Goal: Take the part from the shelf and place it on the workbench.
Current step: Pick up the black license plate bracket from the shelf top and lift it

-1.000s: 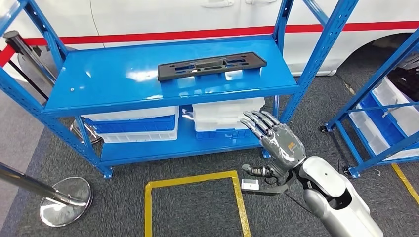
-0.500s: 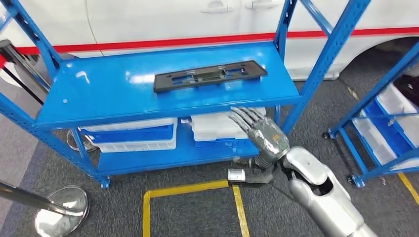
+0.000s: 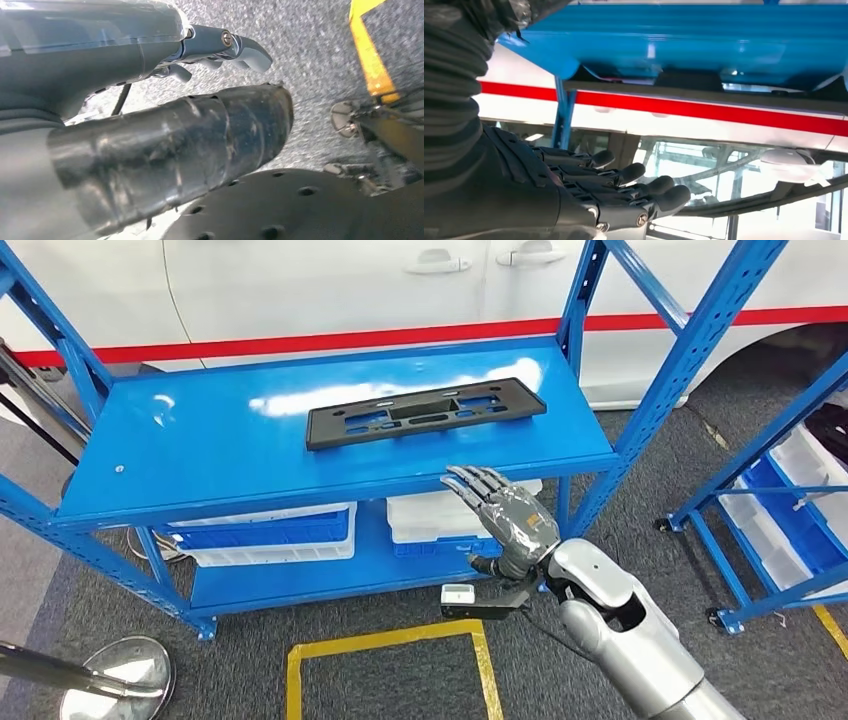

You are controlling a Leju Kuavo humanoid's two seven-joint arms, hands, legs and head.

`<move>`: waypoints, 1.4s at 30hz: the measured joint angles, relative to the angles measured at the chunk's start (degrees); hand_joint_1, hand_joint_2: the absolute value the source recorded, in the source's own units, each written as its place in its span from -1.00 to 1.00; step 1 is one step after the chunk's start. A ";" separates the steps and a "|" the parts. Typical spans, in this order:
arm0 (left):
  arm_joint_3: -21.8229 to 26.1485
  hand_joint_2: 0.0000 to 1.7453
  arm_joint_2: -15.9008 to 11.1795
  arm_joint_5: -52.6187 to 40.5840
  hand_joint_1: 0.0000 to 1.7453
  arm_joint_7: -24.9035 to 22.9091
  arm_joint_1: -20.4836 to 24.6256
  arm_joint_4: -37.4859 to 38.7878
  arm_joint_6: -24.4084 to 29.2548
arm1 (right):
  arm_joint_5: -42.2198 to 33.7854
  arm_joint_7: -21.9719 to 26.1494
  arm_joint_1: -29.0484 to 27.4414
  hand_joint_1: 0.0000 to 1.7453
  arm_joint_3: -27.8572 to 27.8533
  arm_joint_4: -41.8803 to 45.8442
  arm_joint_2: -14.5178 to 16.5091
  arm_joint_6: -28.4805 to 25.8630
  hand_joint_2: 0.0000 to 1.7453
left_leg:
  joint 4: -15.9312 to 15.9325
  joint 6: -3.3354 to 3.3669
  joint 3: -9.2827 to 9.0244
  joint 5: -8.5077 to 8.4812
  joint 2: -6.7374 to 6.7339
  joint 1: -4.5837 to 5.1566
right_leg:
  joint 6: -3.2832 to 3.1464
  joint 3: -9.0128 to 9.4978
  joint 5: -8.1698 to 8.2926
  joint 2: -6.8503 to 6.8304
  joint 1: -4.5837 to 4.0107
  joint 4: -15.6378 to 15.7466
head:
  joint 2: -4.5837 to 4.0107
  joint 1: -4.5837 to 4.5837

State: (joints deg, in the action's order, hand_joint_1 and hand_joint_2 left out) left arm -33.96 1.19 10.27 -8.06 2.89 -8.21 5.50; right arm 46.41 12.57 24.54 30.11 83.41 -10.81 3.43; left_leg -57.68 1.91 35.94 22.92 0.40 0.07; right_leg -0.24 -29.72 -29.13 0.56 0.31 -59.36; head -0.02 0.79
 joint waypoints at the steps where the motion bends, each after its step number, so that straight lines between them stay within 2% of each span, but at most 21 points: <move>1: 0.05 -1.00 0.03 0.89 -1.00 -0.03 0.48 -0.10 -0.56 | -0.50 1.24 0.82 -1.00 0.29 -0.49 0.60 0.93 1.00 | 0.32 0.25 -0.56 0.08 -0.04 -0.14 | 0.17 -0.74 0.03 -0.04 0.02 -1.70 | 0.00 0.04; 3: 0.75 -1.00 -0.19 2.40 -1.00 -3.39 2.67 -2.08 -2.29 | -1.55 3.91 3.95 -1.00 1.88 -3.12 3.38 3.32 1.00 | 0.69 0.61 -1.33 0.31 -0.11 -0.28 | 0.49 -4.47 -1.35 -0.18 0.18 -7.59 | 0.01 0.16; 5: 3.64 -1.00 -0.72 -0.92 -1.00 -12.19 4.30 -8.84 -4.37 | -2.85 4.07 7.36 -1.00 4.46 -6.78 7.19 4.13 1.00 | 0.64 0.75 -1.61 0.80 -0.05 -0.28 | 0.93 -9.16 -4.18 -0.26 0.36 -13.79 | 0.01 0.21; 6: 6.18 -1.00 -0.79 -5.69 -1.00 -16.46 4.26 -13.30 -5.90 | -3.72 3.54 8.46 -1.00 5.66 -8.29 8.78 3.84 1.00 | 0.60 0.74 -1.92 1.17 0.04 -0.28 | 1.17 -10.58 -4.73 -0.32 0.52 -15.11 | 0.01 0.20; 7: 9.58 -1.00 -0.37 -11.88 -1.00 -18.86 3.72 -17.36 -7.83 | -4.59 3.26 9.29 -1.00 6.54 -9.43 9.79 3.52 1.00 | 0.53 0.69 -2.46 1.64 0.16 -0.28 | 1.36 -11.01 -3.97 -0.38 0.67 -14.56 | 0.00 0.21; 10: 21.62 -1.00 2.21 -28.35 -1.00 -17.25 1.58 -24.00 -12.94 | -6.14 3.37 11.26 -1.00 7.81 -12.10 11.02 2.97 1.00 | 0.26 0.18 -4.45 3.26 0.37 -0.30 | 1.09 -8.39 3.38 -0.57 0.74 -4.89 | 0.00 0.20; 12: 28.03 -1.00 3.54 -32.61 -1.00 -15.53 0.10 -26.07 -14.13 | -6.38 3.56 12.08 -1.00 8.19 -13.29 11.32 2.81 1.00 | 0.26 -0.47 -4.80 3.99 0.20 -0.33 | 0.31 -7.41 5.53 -0.59 0.26 -0.23 | 0.00 0.22; 15: 34.38 -1.00 4.58 -34.70 -1.00 -14.64 -0.72 -28.16 -14.75 | -6.46 3.81 12.61 -1.00 8.57 -14.21 11.97 2.73 1.00 | -0.49 -1.60 -4.82 4.03 -0.08 -0.42 | -0.96 -6.44 5.41 -0.38 0.14 1.07 | 0.00 0.19; 17: 37.15 -1.00 4.92 -35.23 -1.00 -14.46 -0.66 -28.99 -15.02 | -6.50 3.96 13.11 -1.00 8.76 -14.57 12.47 2.74 1.00 | -4.16 -2.06 -3.34 4.74 -0.15 -0.56 | -1.70 -5.13 4.98 -0.33 0.40 1.56 | 0.00 0.19; 21: 41.59 -1.00 5.56 -37.92 -1.00 -13.77 -0.75 -29.73 -15.85 | -7.53 4.03 13.60 -1.00 9.08 -15.46 13.00 3.37 1.00 | -16.55 -2.76 5.06 9.26 -0.17 -0.76 | -2.14 -3.24 3.46 -0.31 0.36 1.78 | 0.00 0.17; 22: 42.76 -1.00 5.74 -38.73 -1.00 -13.54 -0.84 -29.76 -16.09 | -7.84 4.04 13.61 -1.00 9.15 -15.75 13.09 3.54 1.00 | -16.42 -2.74 5.86 8.71 -0.17 -0.76 | -2.10 -2.63 2.99 -0.26 0.34 1.78 | 0.00 0.17; 23: 43.78 -1.00 5.93 -39.37 -1.00 -13.33 -0.90 -29.79 -16.28 | -8.08 4.06 13.65 -1.00 9.20 -16.03 13.21 3.62 1.00 | -14.17 -2.62 5.59 6.87 -0.17 -0.75 | -2.03 -1.93 2.48 -0.20 0.32 1.78 | 0.00 0.17; 25: 45.68 -1.00 6.25 -40.40 -1.00 -12.85 -0.94 -29.88 -16.61 | -8.38 4.13 13.84 -1.00 9.25 -16.50 13.52 3.68 1.00 | -6.17 -2.01 3.30 1.33 -0.17 -0.60 | -1.76 -0.54 1.39 -0.12 0.26 1.74 | 0.00 0.19; 27: 47.61 -1.00 6.57 -41.69 -1.00 -12.32 -0.86 -29.98 -17.07 | -8.48 4.24 14.07 -1.00 9.32 -17.03 13.85 3.67 1.00 | -0.66 -1.34 1.54 -1.24 -0.18 -0.28 | -1.14 0.11 0.45 0.02 0.12 1.79 | 0.01 0.17; 30: 50.09 -1.00 7.26 -43.31 -1.00 -11.74 -0.88 -30.10 -17.46 | -8.21 4.41 14.20 -1.00 9.57 -17.50 14.12 3.54 1.00 | 0.78 -0.45 0.47 -0.96 -0.17 -0.30 | -0.11 0.47 0.14 0.09 -0.05 1.13 | 0.00 0.18; 32: 51.26 -1.00 7.62 -43.74 -1.00 -11.57 -0.81 -30.11 -17.63 | -8.09 4.51 14.37 -1.00 9.71 -17.64 14.21 3.44 1.00 | 1.09 0.20 -0.77 -0.56 -0.14 -0.53 | 0.31 -0.58 -0.89 -0.10 -0.01 -2.08 | 0.00 0.23; 36: 53.41 -1.00 7.94 -44.71 -1.00 -11.25 -0.62 -30.10 -18.59 | -8.05 4.78 14.36 -1.00 9.97 -18.65 14.23 3.32 1.00 | 0.96 0.62 -2.09 0.76 -0.05 -0.49 | 0.89 -9.06 -5.45 -0.23 0.16 -14.36 | 0.00 0.25; 37: 53.95 -1.00 8.03 -45.29 -1.00 -11.17 -0.63 -30.05 -19.15 | -8.05 5.02 14.33 -1.00 10.03 -19.07 14.25 3.26 1.00 | 0.81 0.55 -2.45 1.18 0.02 -0.48 | 0.85 -10.07 -4.58 -0.24 0.15 -14.31 | 0.00 0.25; 38: 54.46 -1.00 8.10 -45.93 -1.00 -11.09 -0.62 -29.98 -19.79 | -8.05 5.30 14.33 -1.00 10.09 -19.46 14.31 3.19 1.00 | 0.67 0.46 -2.93 1.67 0.08 -0.46 | 0.73 -10.01 -2.36 -0.24 0.13 -12.16 | 0.00 0.25; 40: 55.45 -1.00 8.21 -46.77 -1.00 -10.91 -0.54 -29.70 -20.86 | -8.05 5.81 14.42 -1.00 10.20 -20.13 14.43 2.99 1.00 | 0.50 0.22 -4.08 2.65 0.13 -0.43 | 0.19 -7.97 3.11 -0.28 -0.06 -4.81 | 0.00 0.22; 42: 56.17 -1.00 8.26 -46.99 -1.00 -10.74 -0.34 -29.36 -21.27 | -8.04 6.03 14.62 -1.00 10.33 -20.74 14.63 2.85 1.00 | 0.56 -0.21 -4.54 3.24 0.11 -0.38 | -0.48 -6.51 5.17 -0.35 -0.48 0.17 | 0.00 0.18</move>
State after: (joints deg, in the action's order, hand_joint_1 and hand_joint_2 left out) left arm 22.21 9.44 -36.73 -18.80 2.55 -37.58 -15.77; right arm 38.36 18.60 39.15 40.44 62.67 3.81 6.28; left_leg -57.12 1.70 31.41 26.16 0.51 -0.31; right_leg -0.72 -36.23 -23.96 0.21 -0.17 -59.19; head -0.02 0.98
